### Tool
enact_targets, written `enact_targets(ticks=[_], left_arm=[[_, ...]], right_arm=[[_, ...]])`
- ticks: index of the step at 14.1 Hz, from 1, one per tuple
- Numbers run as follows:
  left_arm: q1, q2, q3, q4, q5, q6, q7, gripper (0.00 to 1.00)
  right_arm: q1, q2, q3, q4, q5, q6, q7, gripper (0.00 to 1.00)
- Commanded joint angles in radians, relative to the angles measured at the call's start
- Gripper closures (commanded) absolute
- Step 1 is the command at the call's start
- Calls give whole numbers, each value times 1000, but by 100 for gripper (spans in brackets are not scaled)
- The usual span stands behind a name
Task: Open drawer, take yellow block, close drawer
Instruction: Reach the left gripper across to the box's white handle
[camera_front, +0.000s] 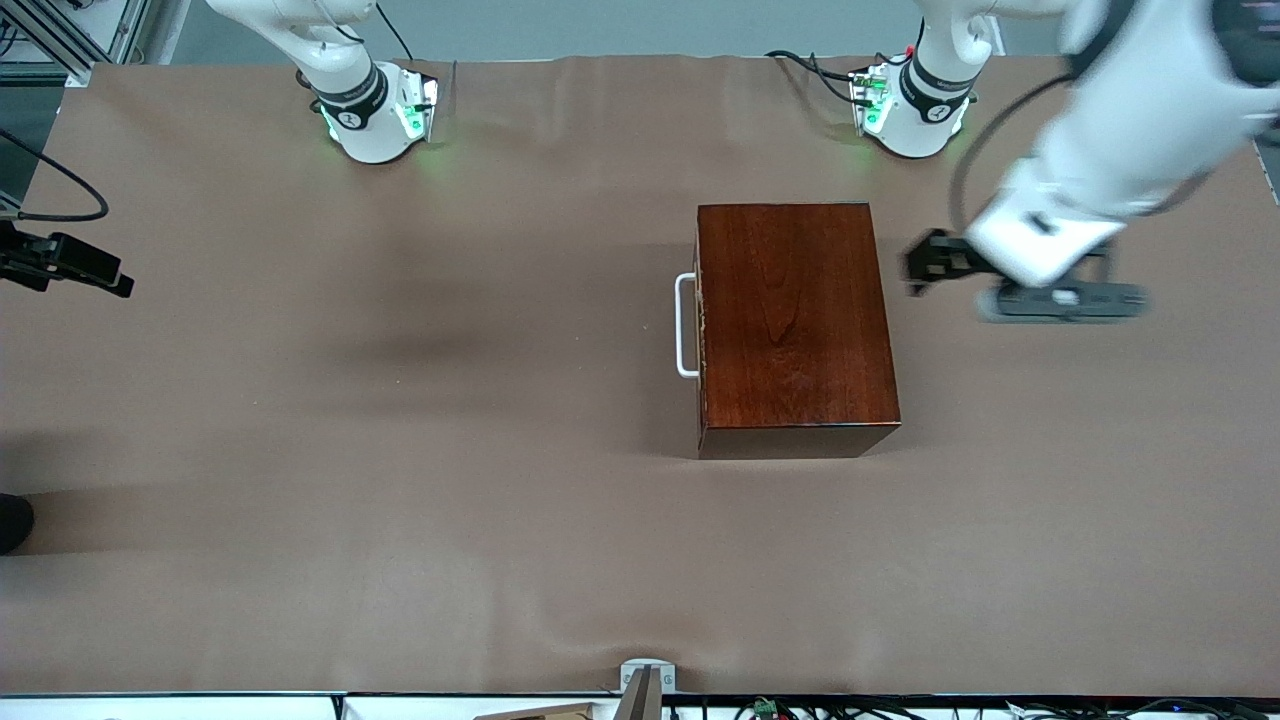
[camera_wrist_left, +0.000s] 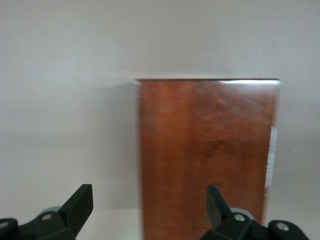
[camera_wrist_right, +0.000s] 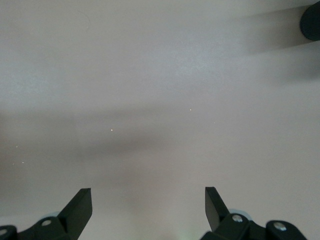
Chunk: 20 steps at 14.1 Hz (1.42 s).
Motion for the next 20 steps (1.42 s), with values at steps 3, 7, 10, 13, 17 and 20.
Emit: enact_targets(ticks=[3,7,10,13,17,20], left_arm=[[-240,141,3,141,-6,-3,-309,0],[-399,267,23,183,3,64,-427,0],[-434,349,24,184,6,148,-503,0],[-492,409,60,185,43,227,-577,0],[-535,467,92,183,46,294,-646,0],[-542,498,83,177,157,281,-626,0]], right_arm=[[-10,8,4,24,11,-8,11,0],[-10,8,3,25,12,-10,9,0],[-10,8,3,25,11,-10,9,0],[-10,8,3,25,8,-11,8,0],[-10,8,3,25,9,-13,8,0],[-10,8,3,24,12,-11,8,0]])
